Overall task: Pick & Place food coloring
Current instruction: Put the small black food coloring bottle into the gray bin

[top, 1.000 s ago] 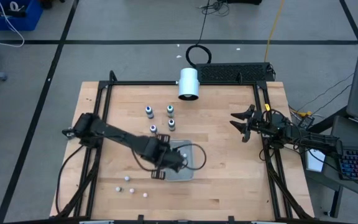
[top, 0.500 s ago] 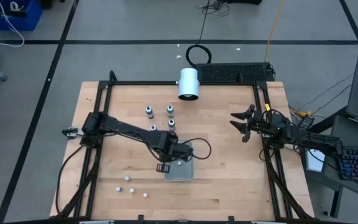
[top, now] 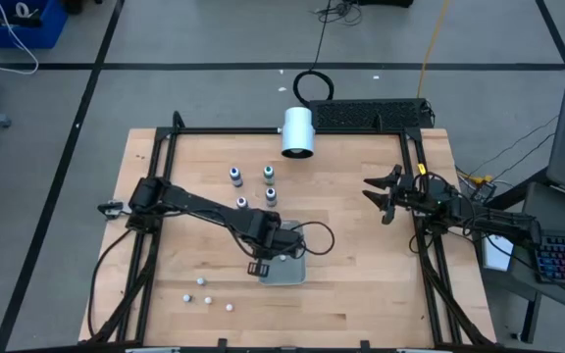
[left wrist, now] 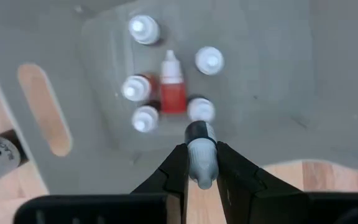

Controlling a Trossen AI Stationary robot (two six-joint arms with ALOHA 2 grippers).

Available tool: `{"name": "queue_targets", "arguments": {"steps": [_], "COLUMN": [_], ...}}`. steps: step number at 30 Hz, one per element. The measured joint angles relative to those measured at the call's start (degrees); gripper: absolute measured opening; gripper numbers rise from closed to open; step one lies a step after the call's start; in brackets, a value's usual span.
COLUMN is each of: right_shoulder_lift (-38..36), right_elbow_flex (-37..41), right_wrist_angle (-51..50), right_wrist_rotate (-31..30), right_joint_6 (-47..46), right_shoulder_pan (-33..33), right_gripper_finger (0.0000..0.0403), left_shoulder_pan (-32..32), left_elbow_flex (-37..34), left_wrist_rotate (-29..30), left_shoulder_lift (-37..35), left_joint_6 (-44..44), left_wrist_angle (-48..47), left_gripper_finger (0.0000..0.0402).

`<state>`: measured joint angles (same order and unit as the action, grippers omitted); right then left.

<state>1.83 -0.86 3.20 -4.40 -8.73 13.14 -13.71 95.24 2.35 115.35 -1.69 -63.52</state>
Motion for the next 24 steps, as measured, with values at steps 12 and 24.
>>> {"name": "queue_targets", "arguments": {"steps": [12,24], "right_shoulder_lift": [0.0,0.0], "right_elbow_flex": [0.0,0.0], "right_wrist_angle": [0.0,0.0], "right_wrist_rotate": [0.0,0.0], "right_joint_6": [0.0,0.0], "right_shoulder_pan": [0.0,0.0], "right_gripper_finger": [0.0169,0.0169], "left_shoulder_pan": [-1.8,-2.9], "left_elbow_flex": [0.7,0.6], "left_wrist_rotate": [-0.4,-6.4], "left_shoulder_lift": [-0.1,2.4], "left_joint_6": [-3.2,-2.0], "left_wrist_angle": [-3.5,4.5], "left_gripper_finger": [0.006,0.006]}}
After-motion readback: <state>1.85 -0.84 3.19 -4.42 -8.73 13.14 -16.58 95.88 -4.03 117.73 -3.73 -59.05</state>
